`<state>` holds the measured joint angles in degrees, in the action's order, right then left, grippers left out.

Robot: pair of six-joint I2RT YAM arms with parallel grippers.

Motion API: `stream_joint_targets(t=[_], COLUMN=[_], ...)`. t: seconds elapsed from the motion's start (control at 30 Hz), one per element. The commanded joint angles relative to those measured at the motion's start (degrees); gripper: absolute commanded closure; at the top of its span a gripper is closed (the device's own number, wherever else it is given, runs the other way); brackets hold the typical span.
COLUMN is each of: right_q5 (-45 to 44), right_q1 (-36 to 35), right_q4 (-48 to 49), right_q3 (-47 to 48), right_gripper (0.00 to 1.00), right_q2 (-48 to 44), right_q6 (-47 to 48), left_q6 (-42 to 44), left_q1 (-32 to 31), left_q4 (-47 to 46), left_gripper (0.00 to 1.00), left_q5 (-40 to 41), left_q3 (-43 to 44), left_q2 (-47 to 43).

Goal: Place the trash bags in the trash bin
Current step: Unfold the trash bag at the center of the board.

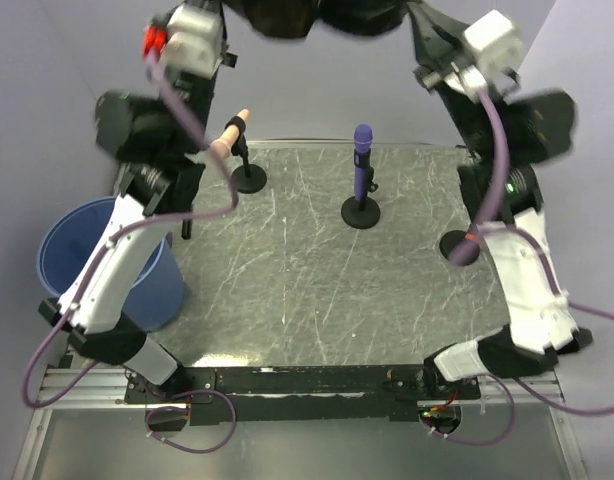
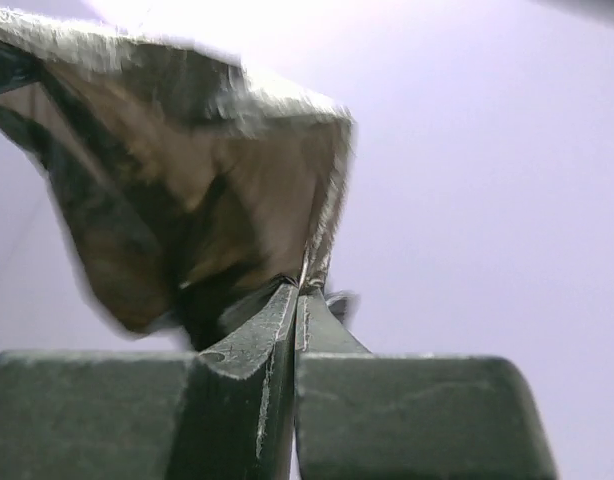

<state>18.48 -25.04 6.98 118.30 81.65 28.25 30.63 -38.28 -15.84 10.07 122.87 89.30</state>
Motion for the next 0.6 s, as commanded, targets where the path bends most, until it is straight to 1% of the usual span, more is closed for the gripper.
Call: stream_joint_targets(t=[0.0, 0.03, 0.07, 0.1, 0.13, 0.17, 0.2, 0.23, 0.27, 0.3, 0.33, 0.37, 0.4, 0.47, 0.57], right_q5=[2.88, 1.4, -2.01, -7.35, -9.75, -5.08, 2.8, 7.75, 12.32, 16.46, 19.46, 20.18, 19.67, 18.61, 18.0], right_q1=[-2.73, -3.0, -3.17, -2.91, -2.65, -2.21, -1.16, -0.63, -0.71, -1.41, -2.03, -2.38, -2.47, -2.47, -2.47], right_q4=[10.15, 11.37, 12.17, 8.96, -0.73, -17.71, -27.89, -31.12, -29.67, -29.14, -29.39, -29.05, -28.87, -31.05, -34.75], right_q3=[-13.02, -18.84, -28.99, -36.49, -40.22, -40.95, -43.92, -50.99, -57.42, -62.61, -65.1, -66.95, -67.49, -64.97, -62.41], right_gripper=[1.0, 1.0, 1.0, 1.0, 1.0, 1.0, 1.0, 1.0, 1.0, 1.0, 1.0, 1.0, 1.0, 1.0, 1.0], right_q2=[-7.27, -9.38, -11.05, -11.51, -10.12, -6.88, -5.46, -8.23, -14.26, -20.67, -26.65, -30.8, -32.93, -33.14, -31.11], right_q6=[7.76, 8.57, 7.71, 4.65, 1.84, 0.68, -0.47, -0.91, -0.83, 0.3, 1.01, 0.58, -0.73, -1.09, -1.61], left_q6=[9.19, 7.09, 5.16, 3.75, 4.08, 6.09, 3.67, -1.75, -5.81, -9.24, -10.75, -11.47, -11.91, -13.48, -15.68], left_q1=[-2.94, -2.94, -2.94, -2.07, -1.28, -2.14, -3.28, -3.38, -3.2, -2.94, -3.11, -3.03, -3.03, -3.11, -3.03], left_q4=[-18.08, -18.0, -16.09, -9.89, -2.0, 14.44, 26.87, 33.17, 36.72, 37.01, 35.97, 34.57, 32.73, 28.86, 29.71], left_gripper=[0.99, 0.99, 0.99, 0.99, 0.99, 0.99, 0.99, 0.99, 0.99, 0.99, 0.99, 0.99, 0.99, 0.99, 0.99], left_q5=[-1.46, -0.06, 1.26, -0.64, -5.27, -6.97, -5.77, -6.63, -8.29, -9.44, -10.58, -13.12, -14.19, -13.68, -11.48], left_q3=[-8.75, -14.96, -23.03, -31.03, -39.03, -41.63, -42.27, -42.62, -43.15, -44.63, -46.91, -48.41, -50.08, -52.81, -52.3], left_q2=[-4.38, -6.05, -8.5, -10.44, -11.15, -9.33, -7.23, -6.6, -8.33, -10.79, -13.94, -16.67, -19.31, -22.49, -22.07])
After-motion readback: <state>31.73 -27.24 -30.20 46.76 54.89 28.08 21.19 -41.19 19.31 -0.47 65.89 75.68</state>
